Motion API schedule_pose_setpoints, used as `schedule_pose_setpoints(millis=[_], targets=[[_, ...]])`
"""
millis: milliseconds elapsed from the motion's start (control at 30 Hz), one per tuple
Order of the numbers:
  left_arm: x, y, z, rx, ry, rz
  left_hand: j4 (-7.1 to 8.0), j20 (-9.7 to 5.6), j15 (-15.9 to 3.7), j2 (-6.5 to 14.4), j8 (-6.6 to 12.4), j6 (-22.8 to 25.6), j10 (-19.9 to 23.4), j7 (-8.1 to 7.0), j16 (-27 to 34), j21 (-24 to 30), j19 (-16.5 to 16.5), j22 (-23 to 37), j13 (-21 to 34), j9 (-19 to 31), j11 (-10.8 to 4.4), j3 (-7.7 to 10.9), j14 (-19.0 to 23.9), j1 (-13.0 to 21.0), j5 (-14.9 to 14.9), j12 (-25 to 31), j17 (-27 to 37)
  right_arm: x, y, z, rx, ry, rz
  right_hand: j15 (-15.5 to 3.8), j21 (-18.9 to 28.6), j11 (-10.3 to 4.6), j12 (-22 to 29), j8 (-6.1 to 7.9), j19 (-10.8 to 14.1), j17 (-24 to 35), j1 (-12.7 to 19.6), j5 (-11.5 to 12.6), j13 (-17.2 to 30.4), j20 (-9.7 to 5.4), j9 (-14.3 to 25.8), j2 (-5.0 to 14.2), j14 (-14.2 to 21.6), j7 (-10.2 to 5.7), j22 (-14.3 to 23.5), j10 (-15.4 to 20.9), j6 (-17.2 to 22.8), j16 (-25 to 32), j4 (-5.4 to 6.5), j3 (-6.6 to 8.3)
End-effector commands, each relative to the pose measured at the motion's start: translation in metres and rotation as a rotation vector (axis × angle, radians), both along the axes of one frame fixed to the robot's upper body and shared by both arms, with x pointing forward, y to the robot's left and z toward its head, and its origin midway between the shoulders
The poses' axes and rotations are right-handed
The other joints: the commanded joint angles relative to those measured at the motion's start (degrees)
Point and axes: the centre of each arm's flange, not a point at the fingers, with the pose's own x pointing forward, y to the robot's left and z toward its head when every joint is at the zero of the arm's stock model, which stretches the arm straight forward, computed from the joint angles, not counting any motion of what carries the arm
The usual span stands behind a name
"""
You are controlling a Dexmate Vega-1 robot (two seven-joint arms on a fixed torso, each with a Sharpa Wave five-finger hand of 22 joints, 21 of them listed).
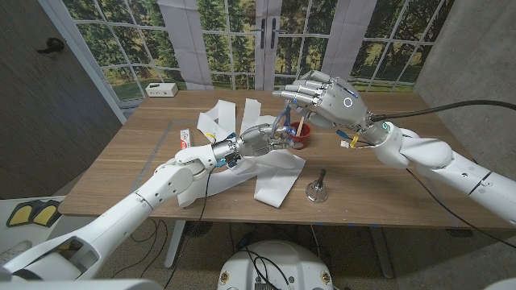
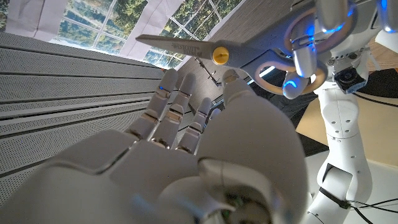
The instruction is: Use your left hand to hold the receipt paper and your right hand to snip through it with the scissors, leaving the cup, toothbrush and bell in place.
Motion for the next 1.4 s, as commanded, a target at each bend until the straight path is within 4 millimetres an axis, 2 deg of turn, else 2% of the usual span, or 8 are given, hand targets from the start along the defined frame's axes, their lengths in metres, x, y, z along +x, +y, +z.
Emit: schedule_pose_setpoints(millis=[33,267,433,533,633,1100,1200,1400], targets=[[-0.001,0.0,0.001,-0.007,-0.003,-0.01,1.37,0.09,-7.59,3.1,0.12,0.2,8.1,0.13,0.0,-0.2,-0.3,0.1,-0.1,0.0,-1.45,1.64,-0.2,1.5,0.5,12.6,0.0,0.0,-0.001,-0.002,0.003,-0.009,-0.021,-9.46,-1.1,0.3,-1.6,0.52,-0.3,-2.9,-1.2,0.1,-1.1,-0.63,-0.2,-1.29,-3.0,0.12,0.1,-0.6,-1.0,-0.4,0.15,-0.11],[-0.003,0.001,0.001,-0.044,-0.01,-0.023,1.55,0.2,-7.76,3.0,0.23,0.5,8.2,-0.32,-0.5,-0.2,-0.4,0.1,0.0,-0.4,-1.64,1.66,-0.4,1.2,0.5,12.7,-0.4,0.003,-0.004,-0.003,0.029,-0.023,-0.067,-8.82,-3.0,2.16,-3.5,0.17,-0.4,-6.8,-6.5,-0.2,-2.7,1.34,-0.6,-2.73,-6.1,1.42,0.0,-2.8,-3.3,0.2,1.92,-1.55],[-0.002,0.003,0.0,-0.105,0.0,-0.03,1.63,0.34,-7.9,2.5,0.36,0.9,6.4,-0.77,-2.7,-0.5,-0.8,0.1,0.8,-1.1,-2.43,2.04,-1.7,0.7,0.4,12.4,-1.4,0.003,-0.018,0.001,0.122,-0.022,-0.116,-8.65,-4.1,2.42,-3.5,0.43,-0.2,-8.2,-11.3,-0.4,-3.5,1.99,-0.8,-2.04,-6.4,1.71,0.1,-2.8,-3.5,0.9,4.42,-2.56],[-0.003,0.005,0.0,-0.111,0.005,-0.02,1.59,0.41,-7.94,2.3,0.42,1.3,5.1,-0.96,-3.6,-0.6,-1.2,0.1,1.4,-1.5,-2.63,2.2,-2.2,0.5,0.4,12.3,-1.7,0.002,-0.028,0.004,0.193,-0.011,-0.129,-8.94,-4.5,2.27,-3.3,0.41,-0.3,-8.7,-12.0,-0.3,-3.7,2.44,-0.9,-1.92,-6.4,1.96,0.1,-2.4,-3.7,1.0,4.76,-2.64],[-0.002,0.005,0.0,-0.106,0.01,-0.017,1.57,0.39,-7.89,2.2,0.42,1.4,4.3,-1.02,-3.9,-0.7,-1.4,0.1,1.9,-1.8,-2.83,2.26,-2.7,0.5,0.3,12.2,-1.7,-0.001,-0.033,0.006,0.212,-0.001,-0.124,-9.35,-5.5,1.54,-2.8,0.66,-0.1,-10.4,-10.8,-0.1,-4.4,2.71,-1.2,-2.05,-5.9,1.86,0.1,-0.6,-3.5,1.1,3.37,-1.74],[0.0,-0.004,0.007,-0.184,0.007,-0.057,1.74,0.38,-8.29,1.9,0.51,2.5,5.1,-1.37,-3.3,-0.8,-1.5,0.0,1.4,-3.2,-2.79,1.92,-2.1,-0.2,0.0,12.1,-0.6,-0.007,-0.04,0.002,0.28,0.05,-0.053,-9.61,-6.6,0.3,-1.7,1.74,1.7,-11.8,-9.2,0.0,-5.5,2.53,-1.7,-0.91,-3.8,0.93,0.0,4.3,-0.6,2.4,1.54,-0.24],[0.001,-0.007,0.01,-0.199,0.003,-0.066,1.8,0.3,-8.42,1.8,0.56,2.8,5.6,-1.6,-3.3,-0.8,-1.4,0.0,1.1,-3.4,-3.06,1.88,-1.8,-0.4,-0.1,12.0,-0.6,-0.01,-0.037,0.002,0.301,0.065,-0.024,-9.72,-6.9,0.54,-1.6,2.06,2.4,-12.2,-8.9,0.0,-5.8,1.85,-1.8,-0.81,-3.2,1.27,0.0,5.0,0.5,2.5,1.12,0.1],[-0.001,-0.01,0.014,-0.245,0.004,-0.061,1.95,0.4,-8.51,1.7,0.55,3.0,5.9,-1.69,-3.5,-0.8,-1.3,0.0,0.5,-3.8,-3.25,1.82,-1.5,-0.8,-0.2,11.8,-0.7,-0.012,-0.031,0.001,0.308,0.094,-0.007,-9.48,-7.0,0.5,-1.7,2.01,3.5,-12.9,-9.2,-0.1,-6.1,2.27,-2.0,-1.03,-2.9,1.2,0.0,5.6,0.8,2.3,0.94,0.18]])
